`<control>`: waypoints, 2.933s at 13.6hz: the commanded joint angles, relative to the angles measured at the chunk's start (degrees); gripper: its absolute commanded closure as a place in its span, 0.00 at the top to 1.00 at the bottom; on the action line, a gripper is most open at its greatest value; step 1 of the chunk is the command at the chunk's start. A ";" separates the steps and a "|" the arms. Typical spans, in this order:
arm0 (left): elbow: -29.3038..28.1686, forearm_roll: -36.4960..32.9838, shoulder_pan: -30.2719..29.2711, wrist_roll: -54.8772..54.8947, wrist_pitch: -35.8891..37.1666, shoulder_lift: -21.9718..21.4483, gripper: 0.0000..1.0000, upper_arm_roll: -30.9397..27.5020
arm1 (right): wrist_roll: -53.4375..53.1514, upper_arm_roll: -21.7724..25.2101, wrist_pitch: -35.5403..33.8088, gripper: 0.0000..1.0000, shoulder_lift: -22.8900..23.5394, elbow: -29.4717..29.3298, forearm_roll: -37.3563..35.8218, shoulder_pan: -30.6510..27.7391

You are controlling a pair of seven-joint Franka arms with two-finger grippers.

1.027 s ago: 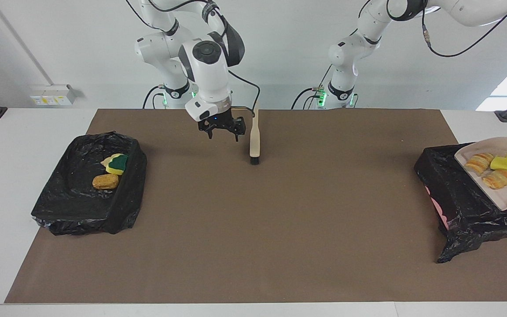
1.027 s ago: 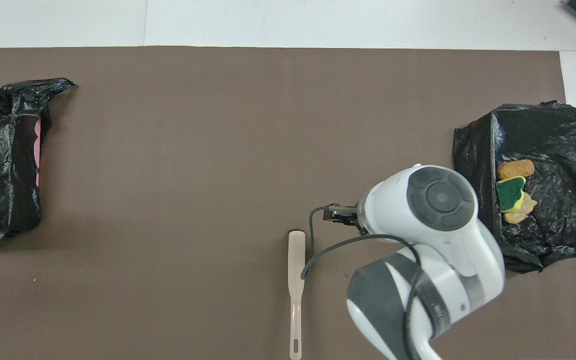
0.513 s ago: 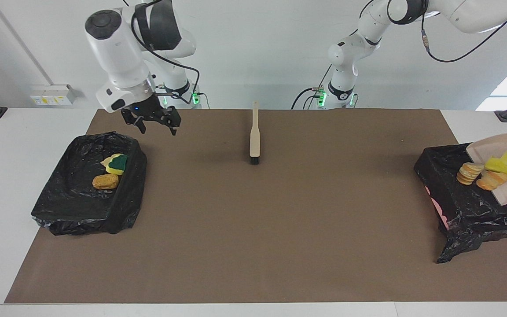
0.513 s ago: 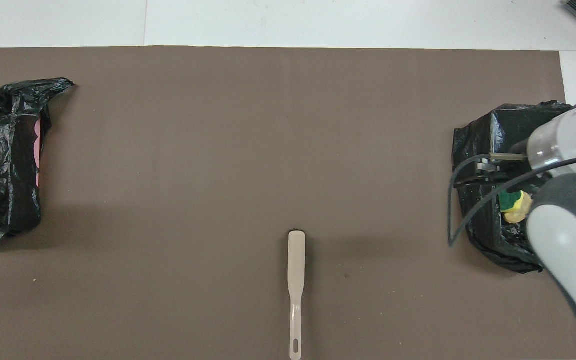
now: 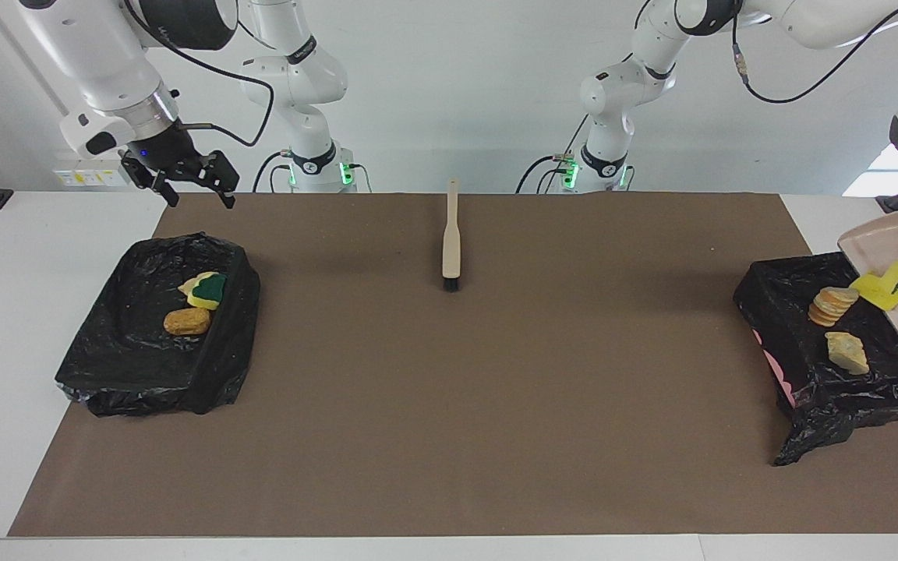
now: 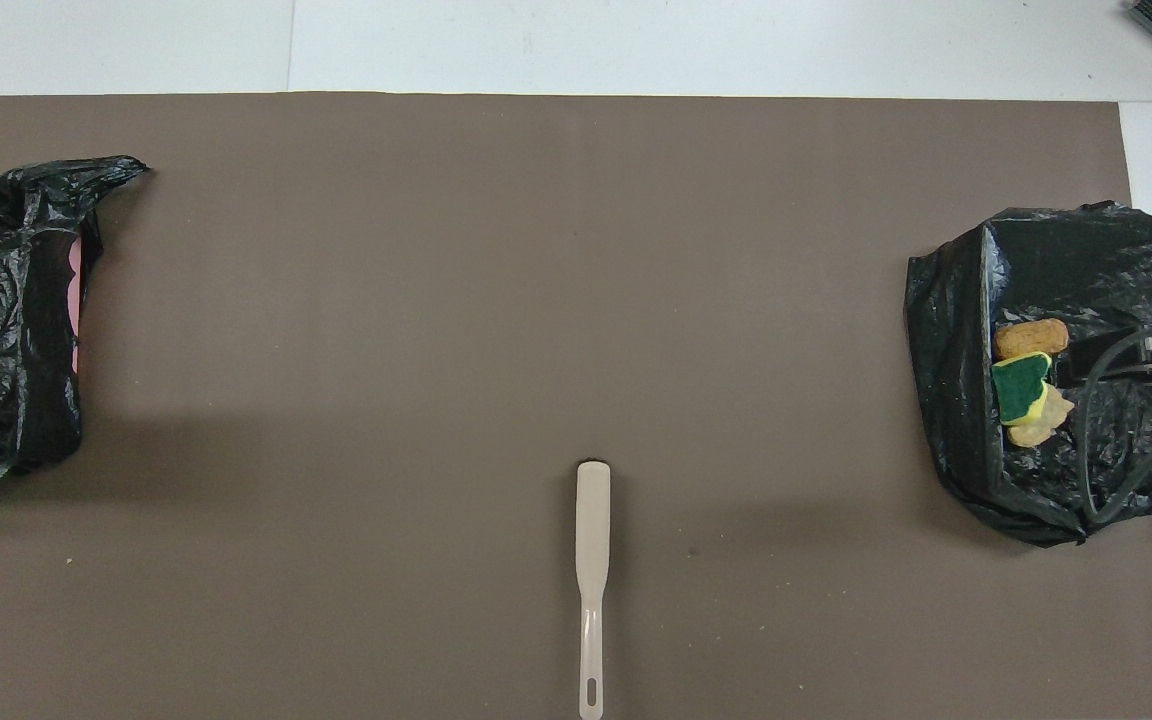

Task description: Sweep and dump trash in bin

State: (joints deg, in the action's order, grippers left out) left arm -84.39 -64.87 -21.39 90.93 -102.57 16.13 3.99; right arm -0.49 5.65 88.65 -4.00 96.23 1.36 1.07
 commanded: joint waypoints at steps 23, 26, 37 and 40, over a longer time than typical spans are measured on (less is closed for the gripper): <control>-3.24 45.85 19.61 -39.38 8.97 -4.53 0.00 0.49 | 1.02 -1.69 -0.23 1.00 -0.57 0.45 -0.30 -0.63; -2.80 52.80 26.02 -55.54 8.88 -3.65 0.00 0.49 | 1.02 -1.69 -0.23 1.00 -0.57 0.45 -0.30 -0.63; 12.31 60.65 47.04 -107.51 -1.56 16.03 0.00 0.41 | 1.02 -1.69 -0.14 1.00 -0.57 0.45 -0.30 -0.71; 12.93 63.37 49.32 -110.08 -5.60 19.27 0.00 0.15 | 1.02 -1.69 -0.23 1.00 -0.57 0.45 -0.21 -0.71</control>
State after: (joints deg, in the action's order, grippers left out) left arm -74.35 -3.29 25.49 -17.19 -105.94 31.84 5.59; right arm -0.49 4.39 88.65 -3.99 96.24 1.36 1.11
